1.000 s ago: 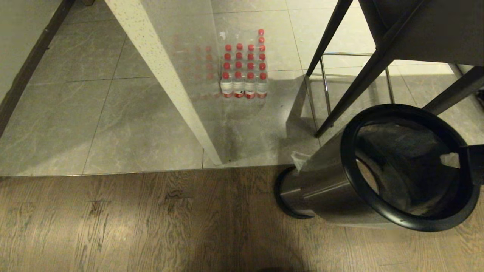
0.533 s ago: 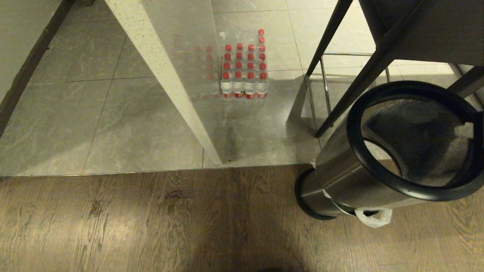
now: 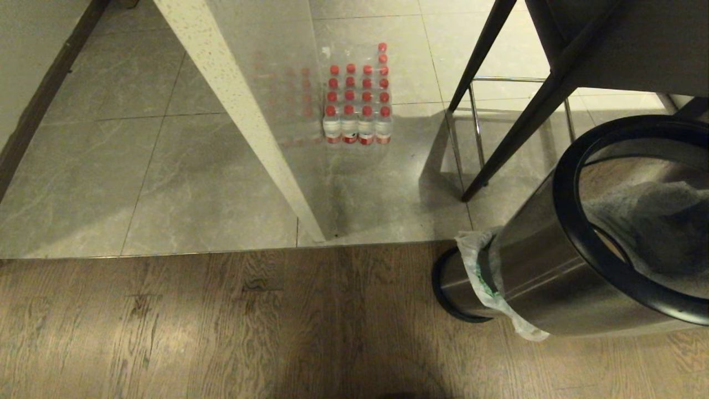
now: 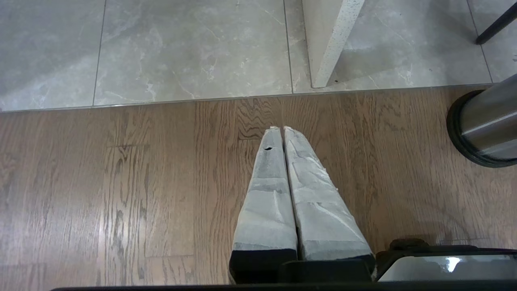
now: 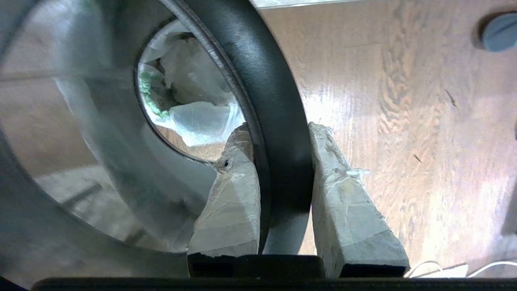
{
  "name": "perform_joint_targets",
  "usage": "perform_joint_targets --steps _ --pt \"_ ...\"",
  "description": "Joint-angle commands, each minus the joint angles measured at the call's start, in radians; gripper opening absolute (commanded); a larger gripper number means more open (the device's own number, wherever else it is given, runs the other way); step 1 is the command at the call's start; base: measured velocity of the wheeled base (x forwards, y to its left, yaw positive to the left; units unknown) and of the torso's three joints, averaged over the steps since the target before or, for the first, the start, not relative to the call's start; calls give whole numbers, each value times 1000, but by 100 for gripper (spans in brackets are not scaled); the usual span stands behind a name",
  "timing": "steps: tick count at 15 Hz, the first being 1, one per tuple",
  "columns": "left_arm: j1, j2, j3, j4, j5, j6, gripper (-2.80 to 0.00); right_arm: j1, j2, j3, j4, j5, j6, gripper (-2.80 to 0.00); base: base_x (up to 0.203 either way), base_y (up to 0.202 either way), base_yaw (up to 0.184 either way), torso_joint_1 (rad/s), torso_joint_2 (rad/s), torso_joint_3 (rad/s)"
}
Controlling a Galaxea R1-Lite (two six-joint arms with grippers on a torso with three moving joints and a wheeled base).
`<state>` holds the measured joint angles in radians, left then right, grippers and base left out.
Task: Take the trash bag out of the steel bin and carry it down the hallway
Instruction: Place the outer trash can on the ground
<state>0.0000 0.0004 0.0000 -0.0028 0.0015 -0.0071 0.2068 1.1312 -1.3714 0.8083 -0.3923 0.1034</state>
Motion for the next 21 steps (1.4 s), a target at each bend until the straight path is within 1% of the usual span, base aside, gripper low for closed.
perform_joint_targets --steps 1,3,4,5,7,8,11,14,16,18,19,21 --pt "0 1 0 0 0 -1 -280 0 -40 -33 32 -25 1 -280 0 0 0 0 0 0" --pt "0 1 0 0 0 -1 -280 -2 -53 -31 51 -130 1 -280 0 0 0 0 0 0" --pt "0 1 1 0 0 -1 -280 -6 -55 -4 56 -194 7 -280 0 0 0 0 0 0" --pt "0 1 0 0 0 -1 -280 -19 -54 37 49 -241 12 -280 0 0 0 0 0 0" --pt "0 1 0 0 0 -1 -280 -59 -46 136 -9 -284 15 -280 0 0 0 0 0 0" --pt "0 1 1 0 0 -1 -280 -112 -29 193 -86 -294 14 -280 0 0 0 0 0 0" --pt "0 1 1 0 0 -1 -280 -302 95 319 -336 -299 11 -280 0 0 0 0 0 0" --pt "0 1 0 0 0 -1 -280 -462 219 337 -486 -279 11 -280 0 0 0 0 0 0" --pt "0 1 1 0 0 -1 -280 -533 287 345 -520 -244 16 -280 0 0 0 0 0 0" --pt "0 1 0 0 0 -1 -280 -594 394 353 -605 -207 42 -280 0 0 0 0 0 0" --pt "0 1 0 0 0 -1 -280 -619 462 356 -676 -182 53 -280 0 0 0 0 0 0" --pt "0 1 0 0 0 -1 -280 -648 610 360 -863 -125 66 -280 0 0 0 0 0 0"
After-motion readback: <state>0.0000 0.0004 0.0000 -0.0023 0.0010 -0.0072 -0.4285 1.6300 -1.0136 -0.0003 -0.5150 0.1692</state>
